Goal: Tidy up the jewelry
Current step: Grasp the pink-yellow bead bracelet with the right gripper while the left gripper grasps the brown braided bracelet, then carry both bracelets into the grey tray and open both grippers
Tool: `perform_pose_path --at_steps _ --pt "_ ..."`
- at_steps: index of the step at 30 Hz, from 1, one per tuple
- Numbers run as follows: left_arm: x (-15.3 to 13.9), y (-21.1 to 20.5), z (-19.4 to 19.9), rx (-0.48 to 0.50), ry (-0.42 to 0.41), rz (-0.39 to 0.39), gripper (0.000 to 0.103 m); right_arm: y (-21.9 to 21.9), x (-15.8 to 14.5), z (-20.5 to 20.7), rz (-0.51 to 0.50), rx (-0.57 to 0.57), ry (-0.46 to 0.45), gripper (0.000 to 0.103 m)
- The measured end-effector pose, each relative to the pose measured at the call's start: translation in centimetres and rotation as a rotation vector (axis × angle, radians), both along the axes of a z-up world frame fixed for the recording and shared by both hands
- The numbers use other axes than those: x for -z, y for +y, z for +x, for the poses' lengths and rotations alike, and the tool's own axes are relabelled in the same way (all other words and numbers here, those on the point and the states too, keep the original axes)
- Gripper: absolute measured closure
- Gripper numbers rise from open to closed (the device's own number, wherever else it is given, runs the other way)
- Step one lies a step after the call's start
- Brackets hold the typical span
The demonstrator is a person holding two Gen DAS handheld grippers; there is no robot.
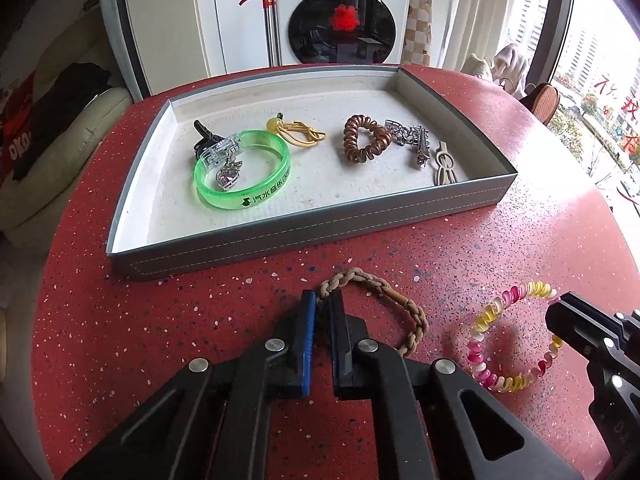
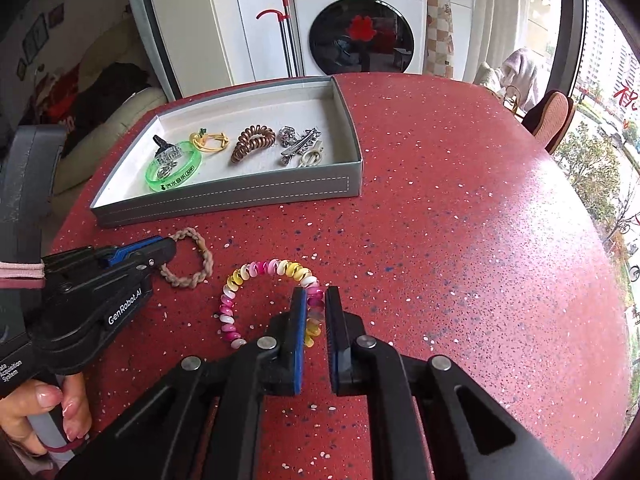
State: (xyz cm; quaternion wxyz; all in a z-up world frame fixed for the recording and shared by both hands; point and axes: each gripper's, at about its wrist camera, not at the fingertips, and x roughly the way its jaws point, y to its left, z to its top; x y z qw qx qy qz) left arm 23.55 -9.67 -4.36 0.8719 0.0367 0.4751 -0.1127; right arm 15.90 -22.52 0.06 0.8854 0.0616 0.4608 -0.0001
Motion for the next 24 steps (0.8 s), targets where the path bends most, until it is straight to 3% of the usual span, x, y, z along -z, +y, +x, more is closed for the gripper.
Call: perform_pose_path --at_steps 8,24 --pt "-0.1 2.3 -1.5 0.007 0.01 -0.066 0.078 -0.3 -0.3 -0.8 0.029 0.003 -0.005 0.093" --pt "-3.8 4.9 -4.0 0.075 -0.068 -0.14 0.078 -0.3 -1.2 -2.0 0.077 0.012 -0.009 0.093"
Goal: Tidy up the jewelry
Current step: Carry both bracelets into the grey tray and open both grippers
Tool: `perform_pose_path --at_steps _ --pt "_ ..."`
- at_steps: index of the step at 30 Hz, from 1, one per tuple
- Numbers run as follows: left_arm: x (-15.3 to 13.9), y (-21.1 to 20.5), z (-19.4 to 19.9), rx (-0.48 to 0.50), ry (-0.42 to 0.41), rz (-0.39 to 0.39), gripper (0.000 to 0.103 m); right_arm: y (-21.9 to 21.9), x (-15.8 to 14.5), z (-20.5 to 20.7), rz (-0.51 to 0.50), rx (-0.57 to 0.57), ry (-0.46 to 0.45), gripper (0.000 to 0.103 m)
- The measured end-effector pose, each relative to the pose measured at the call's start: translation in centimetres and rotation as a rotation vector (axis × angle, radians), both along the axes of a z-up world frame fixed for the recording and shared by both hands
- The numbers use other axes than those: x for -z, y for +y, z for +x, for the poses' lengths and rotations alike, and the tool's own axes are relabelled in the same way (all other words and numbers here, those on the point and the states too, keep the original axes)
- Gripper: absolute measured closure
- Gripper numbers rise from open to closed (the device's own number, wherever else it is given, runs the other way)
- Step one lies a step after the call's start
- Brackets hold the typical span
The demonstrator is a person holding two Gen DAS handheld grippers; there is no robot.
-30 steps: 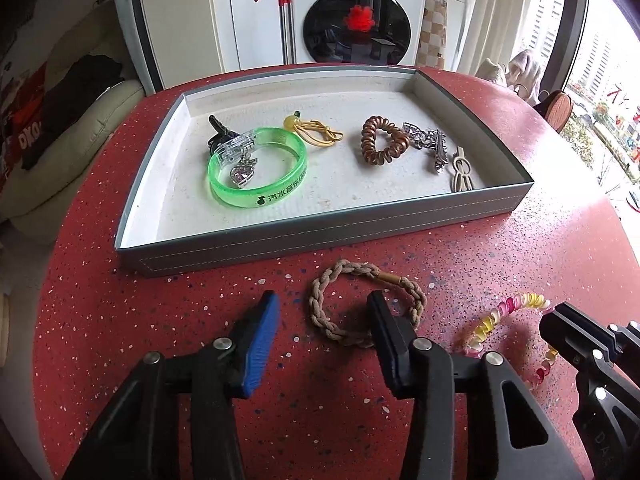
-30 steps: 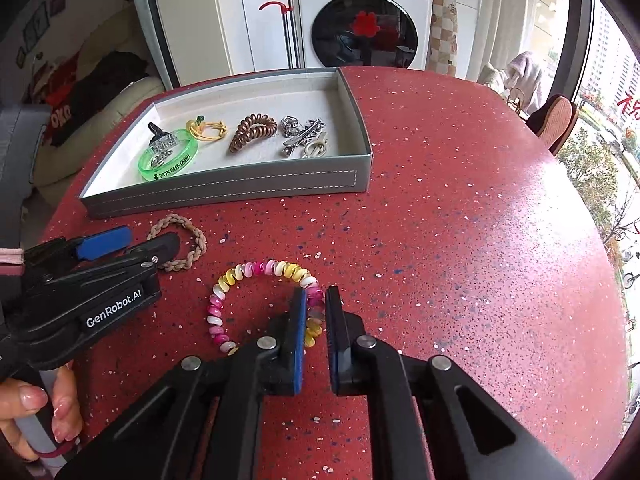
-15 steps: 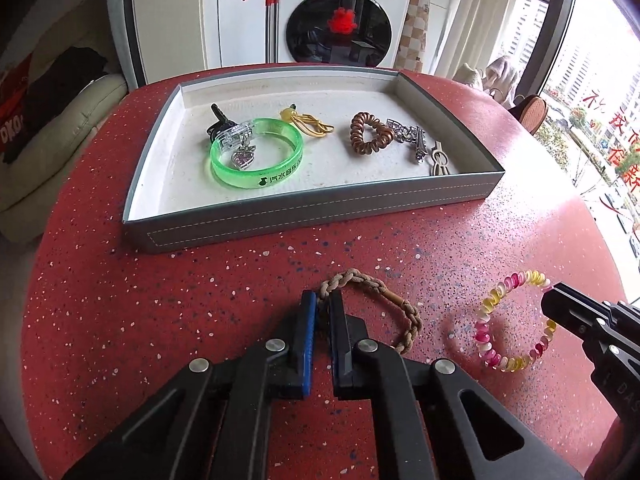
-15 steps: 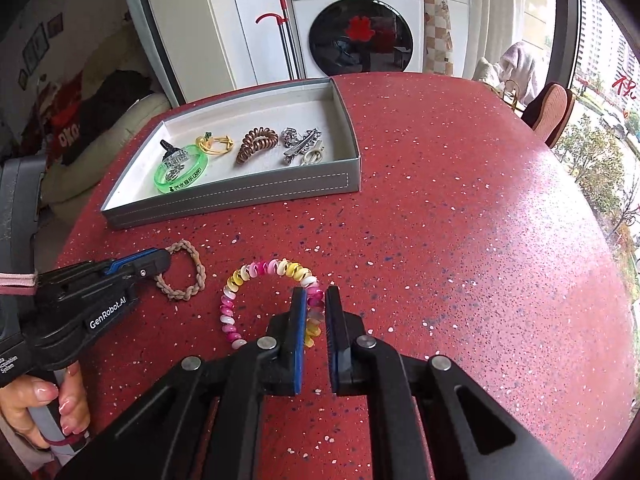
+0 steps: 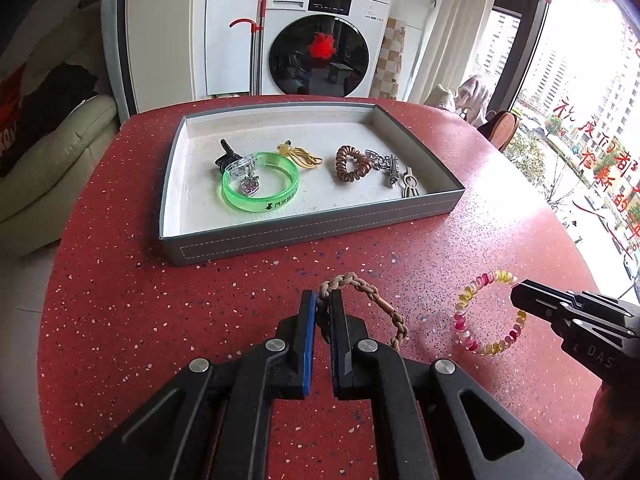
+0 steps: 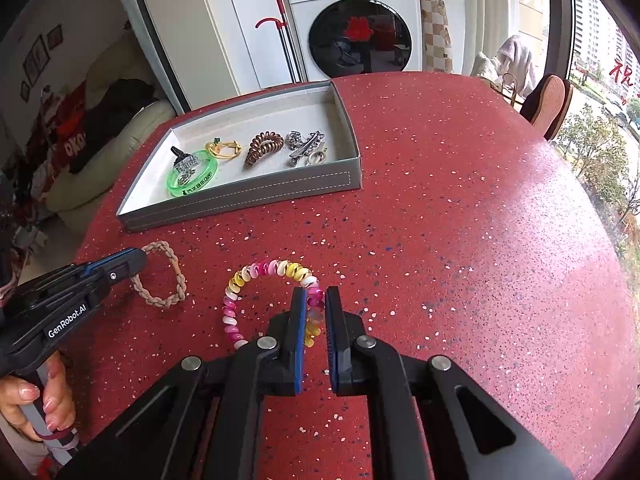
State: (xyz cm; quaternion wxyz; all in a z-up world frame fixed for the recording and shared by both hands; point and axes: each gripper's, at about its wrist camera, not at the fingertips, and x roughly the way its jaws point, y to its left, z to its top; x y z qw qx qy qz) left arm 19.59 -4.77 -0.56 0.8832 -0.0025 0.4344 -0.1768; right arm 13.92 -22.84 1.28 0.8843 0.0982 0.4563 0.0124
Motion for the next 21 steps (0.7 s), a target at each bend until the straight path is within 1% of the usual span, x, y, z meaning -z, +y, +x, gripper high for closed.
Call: perform_pose_path --at_steps 5,10,16,21 --pt "-1.2 0.6 0.3 -0.002 -0.036 -0.018 0.078 0.2 -0.6 0.6 -0.001 0.001 0.0 0.093" --pt "-2.3 1.3 1.4 -0.015 -0.065 -0.03 0.078 0.4 -1.9 1.8 0.001 0.0 -0.019 0.093" --pt "-3.3 2.0 3.8 -0.047 -0.089 -0.035 0.078 0.4 -3.6 4.2 -0.003 0.001 -0.043 0.093" --pt "-3.7 2.1 6.5 -0.076 -0.103 -0.024 0.078 0.4 -4.3 6.7 0.005 0.006 -0.049 0.093"
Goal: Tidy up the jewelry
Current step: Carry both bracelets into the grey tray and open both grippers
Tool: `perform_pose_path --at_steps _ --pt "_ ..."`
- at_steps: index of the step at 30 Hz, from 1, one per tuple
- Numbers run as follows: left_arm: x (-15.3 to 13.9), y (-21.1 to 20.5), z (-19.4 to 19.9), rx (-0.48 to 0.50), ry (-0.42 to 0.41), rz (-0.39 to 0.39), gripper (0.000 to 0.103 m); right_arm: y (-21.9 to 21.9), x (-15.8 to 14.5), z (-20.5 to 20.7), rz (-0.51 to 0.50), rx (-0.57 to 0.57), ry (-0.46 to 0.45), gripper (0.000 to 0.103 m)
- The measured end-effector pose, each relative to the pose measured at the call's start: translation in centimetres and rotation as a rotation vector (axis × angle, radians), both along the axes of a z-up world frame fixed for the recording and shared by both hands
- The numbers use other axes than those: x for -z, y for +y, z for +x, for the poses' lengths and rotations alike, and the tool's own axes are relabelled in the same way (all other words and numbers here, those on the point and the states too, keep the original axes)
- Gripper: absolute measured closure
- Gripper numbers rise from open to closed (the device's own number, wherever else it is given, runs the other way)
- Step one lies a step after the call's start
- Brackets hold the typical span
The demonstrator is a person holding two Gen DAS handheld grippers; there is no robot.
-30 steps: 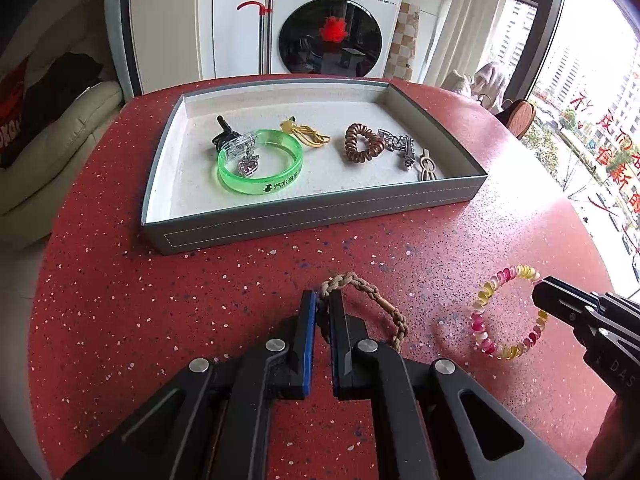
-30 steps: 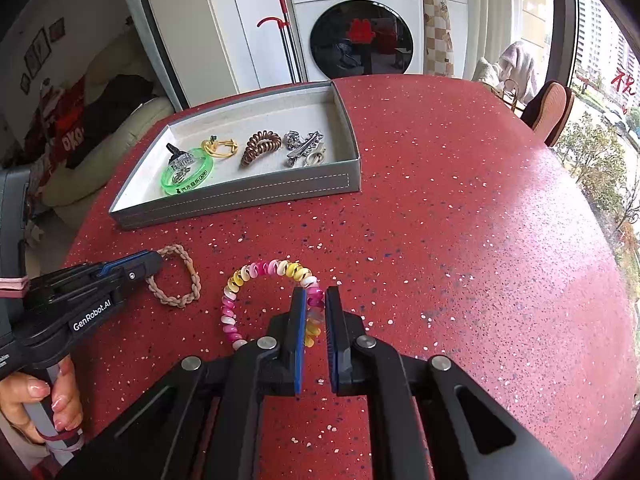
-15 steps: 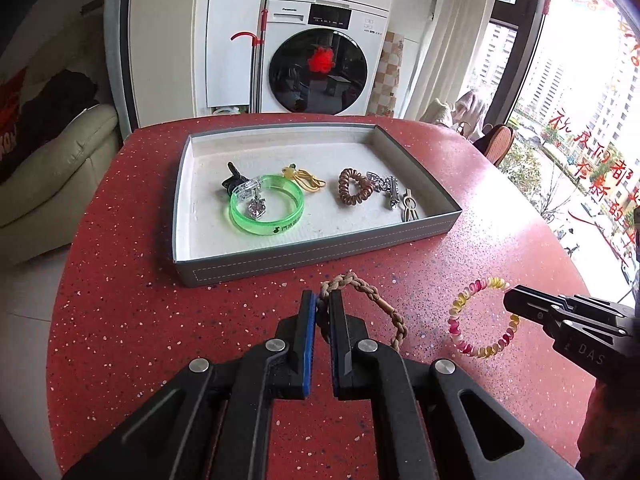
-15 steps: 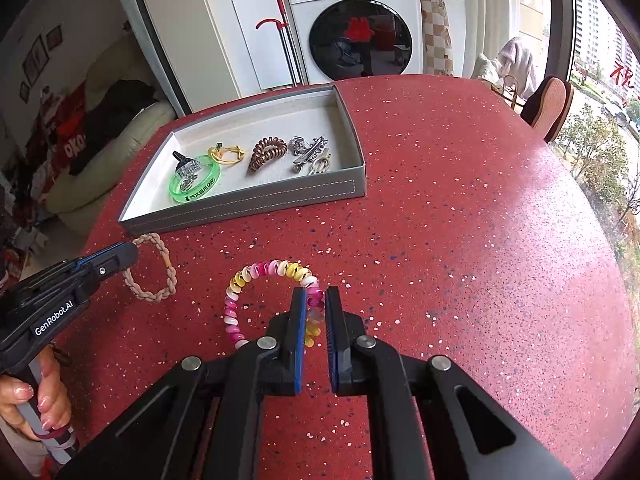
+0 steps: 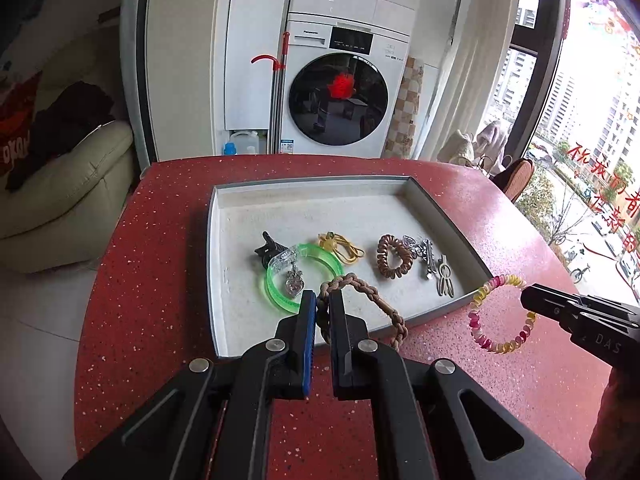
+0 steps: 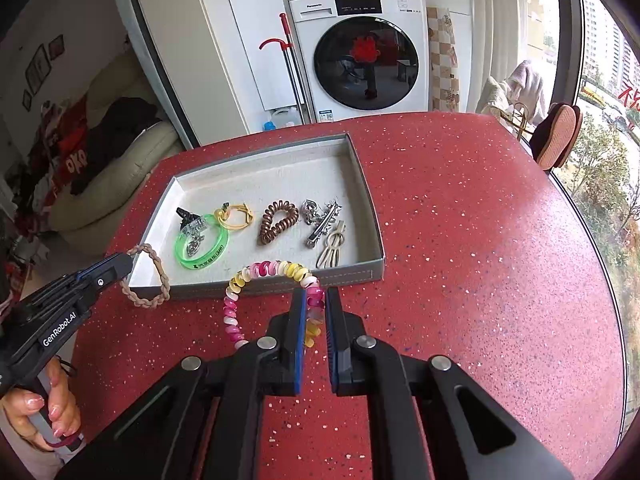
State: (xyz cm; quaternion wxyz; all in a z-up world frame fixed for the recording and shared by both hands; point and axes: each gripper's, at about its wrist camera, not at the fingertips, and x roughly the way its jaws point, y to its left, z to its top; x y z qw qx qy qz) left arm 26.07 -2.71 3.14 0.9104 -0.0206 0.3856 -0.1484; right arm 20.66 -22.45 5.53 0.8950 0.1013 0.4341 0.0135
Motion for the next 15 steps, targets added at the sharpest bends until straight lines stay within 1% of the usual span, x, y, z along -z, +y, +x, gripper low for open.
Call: perform_pose_path --at_steps 4,11,15 --pt "0.3 0.0 2.1 -0.028 0.006 0.015 0.078 -0.3 -0.2 2.4 0.006 0.016 -0.003 0.093" --pt "1.7 -0.7 5.5 -0.056 0.039 0.053 0.078 -0.9 0.4 6.2 0.028 0.049 -0.006 0.093" --pt "2.8 -1.5 6.5 -0.052 0.049 0.1 0.078 -1.0 1.5 7.8 0.039 0.064 0.01 0.093"
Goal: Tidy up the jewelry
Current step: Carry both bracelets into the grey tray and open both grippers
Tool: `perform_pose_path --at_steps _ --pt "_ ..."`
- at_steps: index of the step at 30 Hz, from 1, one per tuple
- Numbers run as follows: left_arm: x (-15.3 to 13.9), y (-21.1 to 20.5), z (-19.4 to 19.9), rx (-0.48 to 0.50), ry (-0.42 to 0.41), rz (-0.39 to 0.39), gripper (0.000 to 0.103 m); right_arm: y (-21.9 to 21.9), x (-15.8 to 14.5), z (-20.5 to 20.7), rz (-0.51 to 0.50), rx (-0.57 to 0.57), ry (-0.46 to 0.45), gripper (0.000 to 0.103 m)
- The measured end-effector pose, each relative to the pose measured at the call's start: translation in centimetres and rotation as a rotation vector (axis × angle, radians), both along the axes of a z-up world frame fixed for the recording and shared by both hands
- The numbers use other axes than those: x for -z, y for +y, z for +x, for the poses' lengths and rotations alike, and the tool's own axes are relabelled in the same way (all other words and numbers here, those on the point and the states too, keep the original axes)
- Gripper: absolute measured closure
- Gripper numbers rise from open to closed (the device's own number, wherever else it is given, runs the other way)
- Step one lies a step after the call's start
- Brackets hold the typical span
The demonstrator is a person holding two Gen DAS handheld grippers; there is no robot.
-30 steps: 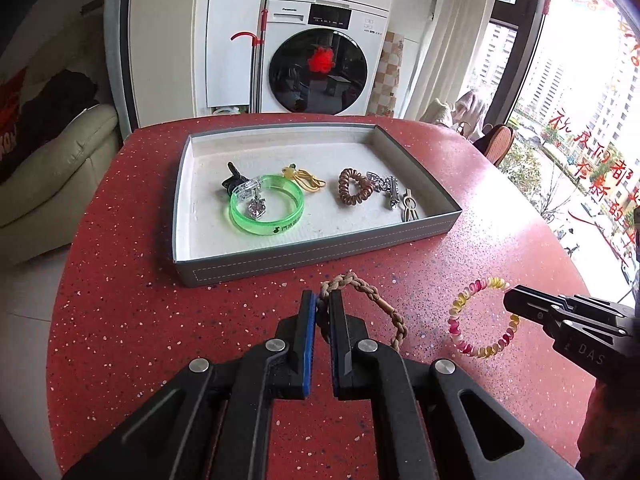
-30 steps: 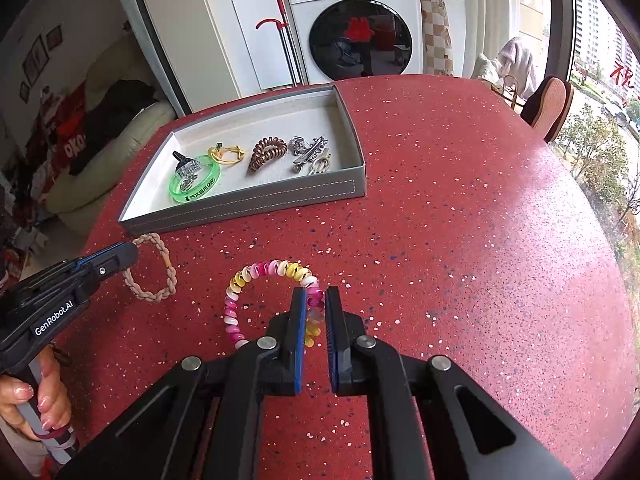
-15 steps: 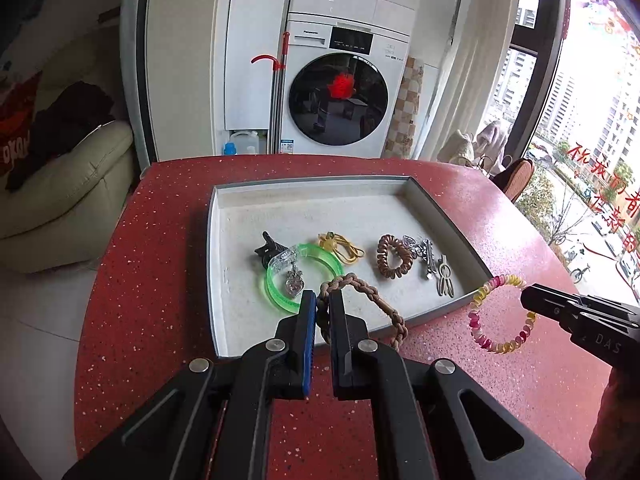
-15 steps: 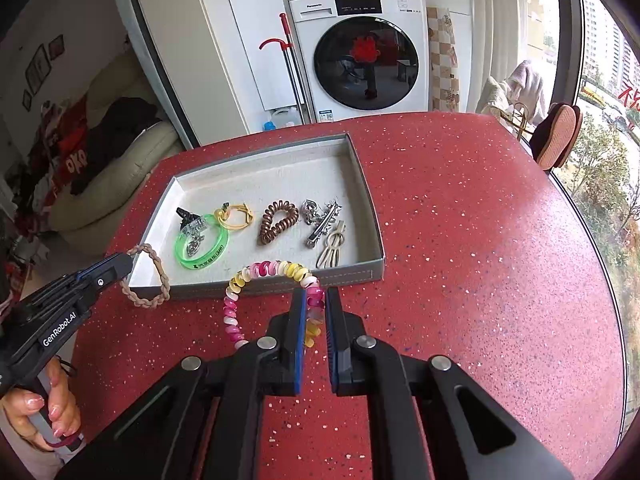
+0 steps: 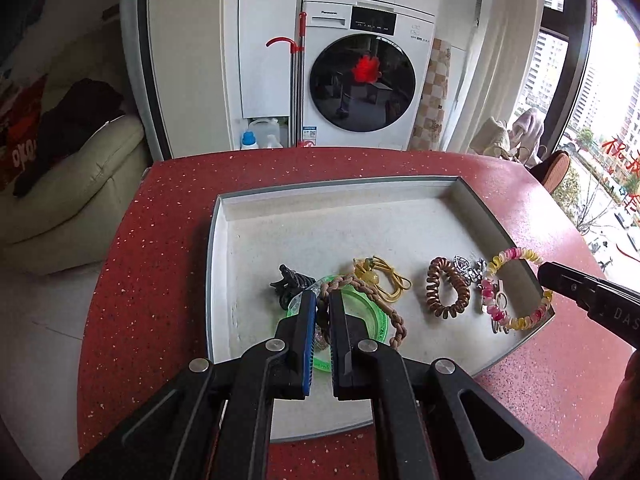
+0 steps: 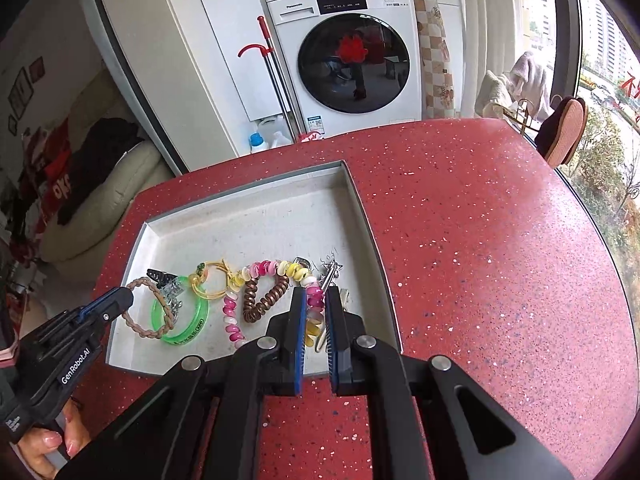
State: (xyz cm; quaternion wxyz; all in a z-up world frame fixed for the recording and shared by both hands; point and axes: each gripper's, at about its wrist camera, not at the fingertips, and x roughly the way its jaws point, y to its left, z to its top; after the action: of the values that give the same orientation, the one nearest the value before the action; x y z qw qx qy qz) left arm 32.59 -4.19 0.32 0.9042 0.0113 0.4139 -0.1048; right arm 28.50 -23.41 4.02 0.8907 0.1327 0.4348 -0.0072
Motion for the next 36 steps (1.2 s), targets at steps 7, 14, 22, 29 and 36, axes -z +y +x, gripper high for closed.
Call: perform_pose_path --at_steps 7,14,22,29,36 --pt "2.1 -0.7 0.8 -0.005 0.026 0.072 0.078 0.3 2.4 2.1 -0.02 0.006 0.039 0.093" --pt "3.1 -1.1 0.7 -0.004 0.037 0.124 0.078 0.6 4.7 2.5 -0.013 0.0 0.09 0.093" --pt "3.7 -1.8 0.2 0.009 0.034 0.155 0.078 0.8 4.9 1.9 0.022 -0.032 0.098 0.061" --pt "3.2 -1.5 0.1 -0.01 0.026 0.156 0.078 1.1 3.4 0.6 0.034 -0.042 0.047 0.056" --pt "3.4 -1.8 0.3 -0.015 0.034 0.169 0.078 1.1 2.5 -0.7 0.054 -0.045 0.024 0.056"
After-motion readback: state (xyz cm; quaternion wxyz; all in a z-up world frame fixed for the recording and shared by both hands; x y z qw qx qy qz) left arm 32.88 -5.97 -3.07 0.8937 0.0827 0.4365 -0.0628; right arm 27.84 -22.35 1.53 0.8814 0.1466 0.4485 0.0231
